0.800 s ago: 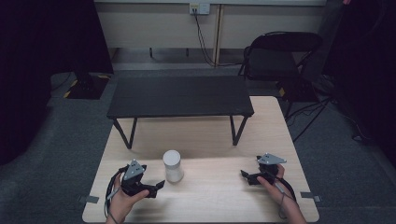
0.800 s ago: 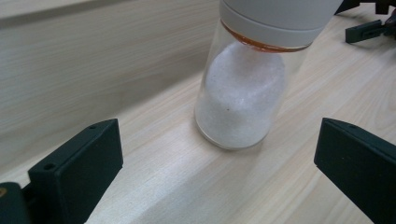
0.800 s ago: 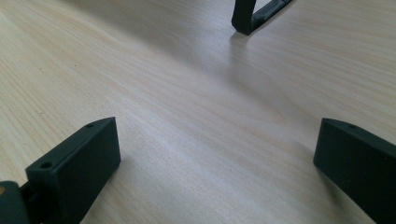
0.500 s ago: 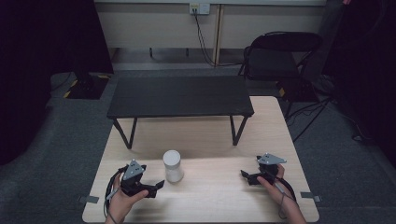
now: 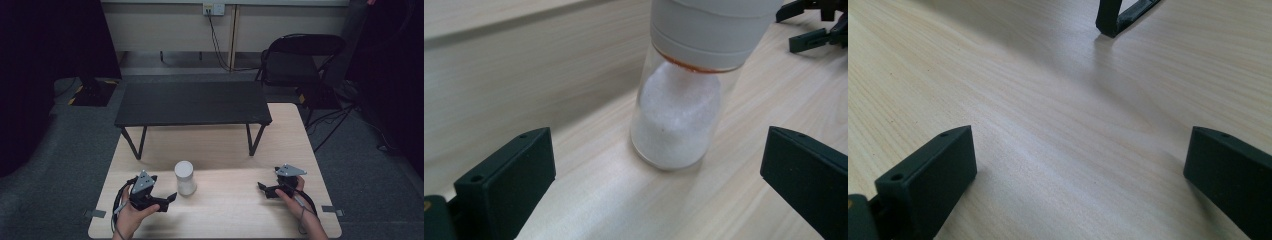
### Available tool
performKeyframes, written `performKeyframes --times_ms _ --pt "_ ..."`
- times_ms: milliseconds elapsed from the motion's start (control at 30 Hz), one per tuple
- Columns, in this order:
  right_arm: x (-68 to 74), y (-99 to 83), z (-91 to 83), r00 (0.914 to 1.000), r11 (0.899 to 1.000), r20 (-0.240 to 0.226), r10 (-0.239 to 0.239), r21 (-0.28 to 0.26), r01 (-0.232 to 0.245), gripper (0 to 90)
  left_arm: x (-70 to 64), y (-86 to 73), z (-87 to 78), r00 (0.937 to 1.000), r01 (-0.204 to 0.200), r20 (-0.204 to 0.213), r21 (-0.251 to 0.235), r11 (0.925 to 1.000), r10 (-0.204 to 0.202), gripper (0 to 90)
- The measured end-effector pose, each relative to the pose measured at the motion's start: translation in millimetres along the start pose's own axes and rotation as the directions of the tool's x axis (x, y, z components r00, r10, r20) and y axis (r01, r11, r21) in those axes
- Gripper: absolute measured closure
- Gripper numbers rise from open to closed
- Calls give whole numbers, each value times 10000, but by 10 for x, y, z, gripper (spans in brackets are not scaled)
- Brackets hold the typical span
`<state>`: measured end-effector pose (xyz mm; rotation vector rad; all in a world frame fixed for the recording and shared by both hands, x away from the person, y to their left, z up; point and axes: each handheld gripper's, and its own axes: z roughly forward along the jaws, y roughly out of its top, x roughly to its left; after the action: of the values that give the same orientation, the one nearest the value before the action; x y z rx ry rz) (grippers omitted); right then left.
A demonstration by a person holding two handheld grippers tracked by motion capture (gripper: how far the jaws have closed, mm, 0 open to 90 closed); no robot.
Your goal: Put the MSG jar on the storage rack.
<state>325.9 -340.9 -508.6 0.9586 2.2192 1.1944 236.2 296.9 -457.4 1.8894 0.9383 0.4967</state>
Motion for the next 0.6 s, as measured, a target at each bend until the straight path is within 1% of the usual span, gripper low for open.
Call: performKeyframes --times_ms 233,267,333,433,500,533,600 --pt "1 0 0 10000 10000 5 0 1 0 0 -16 94 118 9981 -334 503 -291 9990 348 4" --pt "2 0 0 10000 10000 6 4 3 -4 0 -20 102 141 9977 -340 571 -367 9987 361 4" --pt "2 1 0 10000 10000 7 1 4 -1 0 -37 141 211 9965 -496 651 -451 9978 525 5" --pt "2 0 0 10000 10000 8 3 3 -3 0 -43 162 269 9961 -488 701 -553 9973 527 4" --pt "2 0 0 10000 10000 7 1 3 -1 0 -53 189 315 9964 -501 652 -573 9971 538 4" --pt "2 0 0 10000 10000 7 1 2 -1 0 -59 180 339 9967 -497 599 -720 9962 541 4" --pt "1 0 0 10000 10000 7 -1 3 1 0 -44 171 376 9970 -292 687 -885 9956 354 4"
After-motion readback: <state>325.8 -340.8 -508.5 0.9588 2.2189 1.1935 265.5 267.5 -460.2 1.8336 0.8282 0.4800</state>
